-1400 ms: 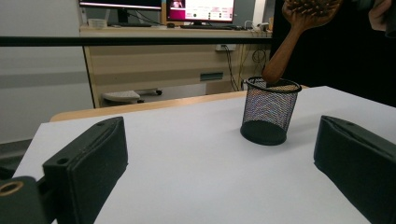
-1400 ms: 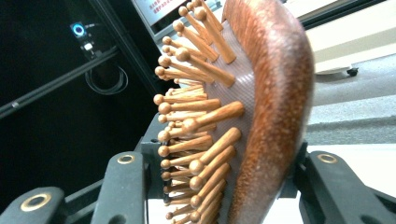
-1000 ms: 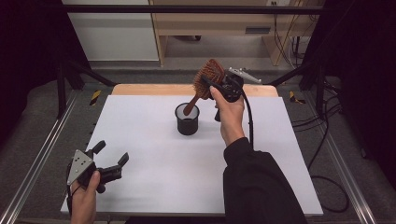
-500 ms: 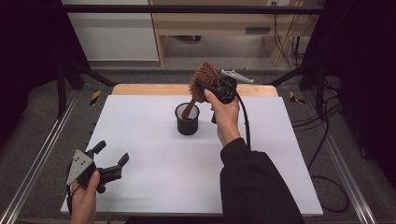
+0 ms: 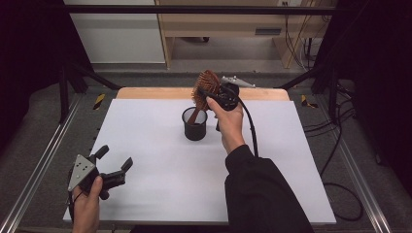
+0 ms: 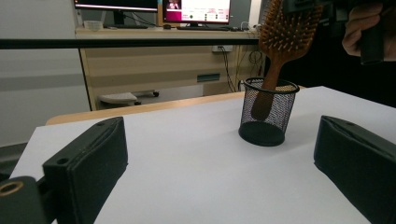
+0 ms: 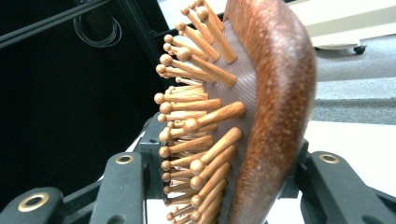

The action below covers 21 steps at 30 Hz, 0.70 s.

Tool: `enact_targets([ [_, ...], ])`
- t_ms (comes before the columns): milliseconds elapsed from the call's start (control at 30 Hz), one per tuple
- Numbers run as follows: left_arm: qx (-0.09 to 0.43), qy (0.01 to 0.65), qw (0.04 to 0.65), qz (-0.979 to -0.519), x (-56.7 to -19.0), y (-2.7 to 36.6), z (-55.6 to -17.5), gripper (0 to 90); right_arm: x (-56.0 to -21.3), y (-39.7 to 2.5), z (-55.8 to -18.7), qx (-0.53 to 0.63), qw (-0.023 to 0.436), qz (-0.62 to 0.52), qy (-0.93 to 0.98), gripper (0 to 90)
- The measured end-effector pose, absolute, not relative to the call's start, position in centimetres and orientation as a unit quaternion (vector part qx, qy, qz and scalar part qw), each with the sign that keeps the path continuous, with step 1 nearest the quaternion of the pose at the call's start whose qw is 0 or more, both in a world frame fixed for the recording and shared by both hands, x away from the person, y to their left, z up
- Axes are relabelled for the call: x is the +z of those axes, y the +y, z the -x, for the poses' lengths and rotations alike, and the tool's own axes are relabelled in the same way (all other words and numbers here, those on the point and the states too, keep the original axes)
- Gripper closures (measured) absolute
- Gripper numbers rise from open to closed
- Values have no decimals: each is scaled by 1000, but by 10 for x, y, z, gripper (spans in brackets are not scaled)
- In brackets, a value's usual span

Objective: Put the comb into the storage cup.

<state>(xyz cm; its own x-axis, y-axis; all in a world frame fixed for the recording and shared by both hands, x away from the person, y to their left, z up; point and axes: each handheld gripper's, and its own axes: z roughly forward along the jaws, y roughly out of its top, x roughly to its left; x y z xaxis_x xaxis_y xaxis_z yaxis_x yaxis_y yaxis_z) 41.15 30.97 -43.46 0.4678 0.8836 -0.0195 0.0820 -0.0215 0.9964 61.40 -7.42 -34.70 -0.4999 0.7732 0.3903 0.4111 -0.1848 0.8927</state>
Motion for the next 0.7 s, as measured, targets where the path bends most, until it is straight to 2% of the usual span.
enact_targets([
  [700,344,385,583,-627,-437,316,-420,30,-365,-69,-622,589,142,-493,625,501],
])
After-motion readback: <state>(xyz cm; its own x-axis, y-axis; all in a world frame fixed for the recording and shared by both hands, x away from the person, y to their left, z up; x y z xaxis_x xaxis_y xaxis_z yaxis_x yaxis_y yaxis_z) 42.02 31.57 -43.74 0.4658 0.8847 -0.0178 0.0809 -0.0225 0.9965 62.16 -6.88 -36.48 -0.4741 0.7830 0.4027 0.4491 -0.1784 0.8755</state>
